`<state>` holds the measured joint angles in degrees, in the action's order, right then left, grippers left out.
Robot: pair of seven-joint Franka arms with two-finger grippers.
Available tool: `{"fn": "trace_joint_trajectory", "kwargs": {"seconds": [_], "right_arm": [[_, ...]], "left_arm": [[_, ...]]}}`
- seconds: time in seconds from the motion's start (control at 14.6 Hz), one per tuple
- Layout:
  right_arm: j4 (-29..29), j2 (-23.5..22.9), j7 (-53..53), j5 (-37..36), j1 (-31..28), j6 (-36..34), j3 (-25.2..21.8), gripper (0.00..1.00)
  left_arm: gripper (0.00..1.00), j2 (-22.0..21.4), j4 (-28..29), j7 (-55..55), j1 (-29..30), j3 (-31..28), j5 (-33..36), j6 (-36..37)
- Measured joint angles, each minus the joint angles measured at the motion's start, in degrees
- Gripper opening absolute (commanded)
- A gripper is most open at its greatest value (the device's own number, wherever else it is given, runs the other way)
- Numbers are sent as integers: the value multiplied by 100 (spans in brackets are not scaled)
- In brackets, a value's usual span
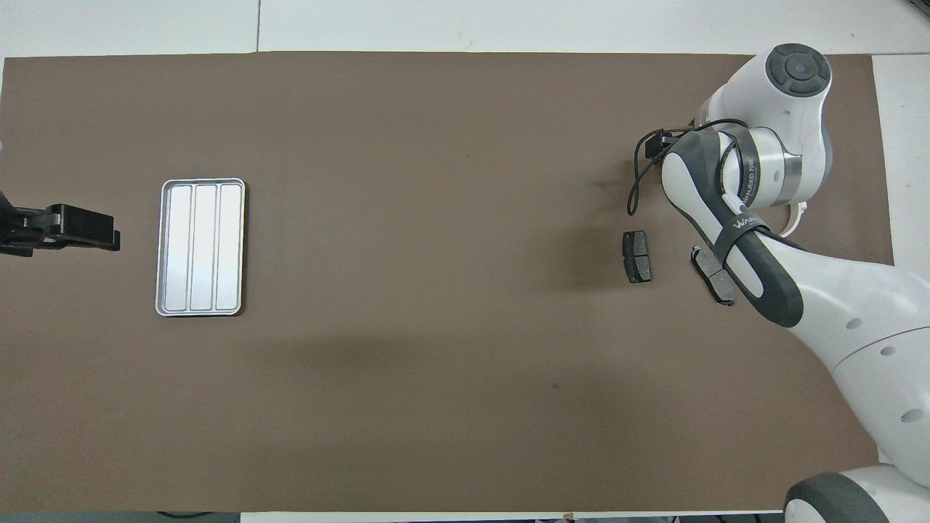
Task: Pick bearing gear from pile to tray
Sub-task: 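Reach the right gripper toward the nearer small black bearing, then grasp the small black bearing with the right gripper and lift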
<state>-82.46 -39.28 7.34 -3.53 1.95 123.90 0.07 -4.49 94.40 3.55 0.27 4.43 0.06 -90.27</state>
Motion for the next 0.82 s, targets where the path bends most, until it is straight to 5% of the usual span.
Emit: {"fn": "trace_joint_trajectory", "kwargs": {"seconds": [0.82], "right_arm": [[96,-132,122,5,-9,-175,-5,91]], "left_arm": [[100,0,0,0,0,0,0,0]]}}
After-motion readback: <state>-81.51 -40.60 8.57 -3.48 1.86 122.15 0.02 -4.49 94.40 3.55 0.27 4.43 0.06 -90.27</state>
